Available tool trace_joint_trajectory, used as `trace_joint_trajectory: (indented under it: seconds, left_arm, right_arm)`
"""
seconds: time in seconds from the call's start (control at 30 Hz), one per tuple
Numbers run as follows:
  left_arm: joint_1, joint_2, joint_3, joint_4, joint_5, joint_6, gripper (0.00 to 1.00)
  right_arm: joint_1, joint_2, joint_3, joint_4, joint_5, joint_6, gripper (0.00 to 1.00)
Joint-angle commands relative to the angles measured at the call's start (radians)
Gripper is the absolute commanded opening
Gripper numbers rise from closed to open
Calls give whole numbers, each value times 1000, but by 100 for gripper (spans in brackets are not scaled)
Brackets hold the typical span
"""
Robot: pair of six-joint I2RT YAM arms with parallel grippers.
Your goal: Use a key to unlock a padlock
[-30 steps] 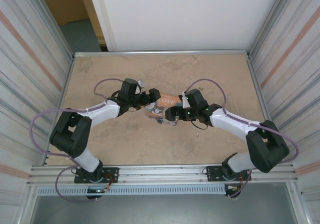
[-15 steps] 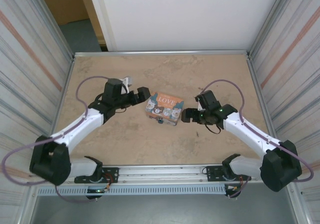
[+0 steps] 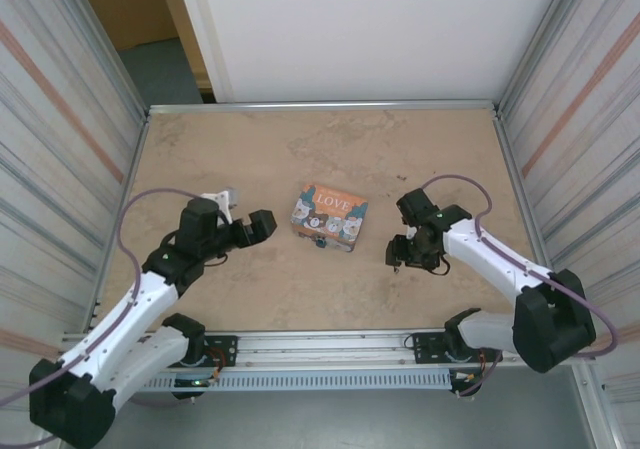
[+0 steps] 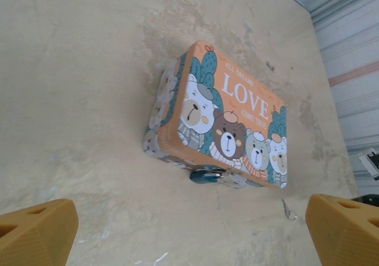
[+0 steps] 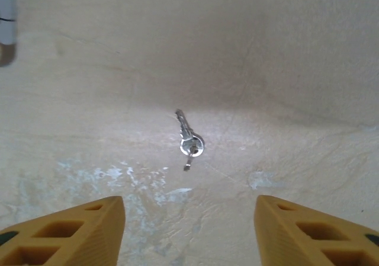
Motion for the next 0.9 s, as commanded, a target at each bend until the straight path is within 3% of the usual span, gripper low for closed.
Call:
trace_joint_trajectory:
  seconds: [0.0,0.23,0.87]
  left_arm:
    - [11,-76,-33,-95,-86,37,99]
    - [59,-159,-70,-142,-90,42,99]
    - [85,-159,-53,-179,-88,77,99]
  right_arm:
    - [-5,46,-5,-27,-27,17,53]
    - [-7,142,13,21,-31,25,43]
    - [-6,287,23,115,-45,26,23]
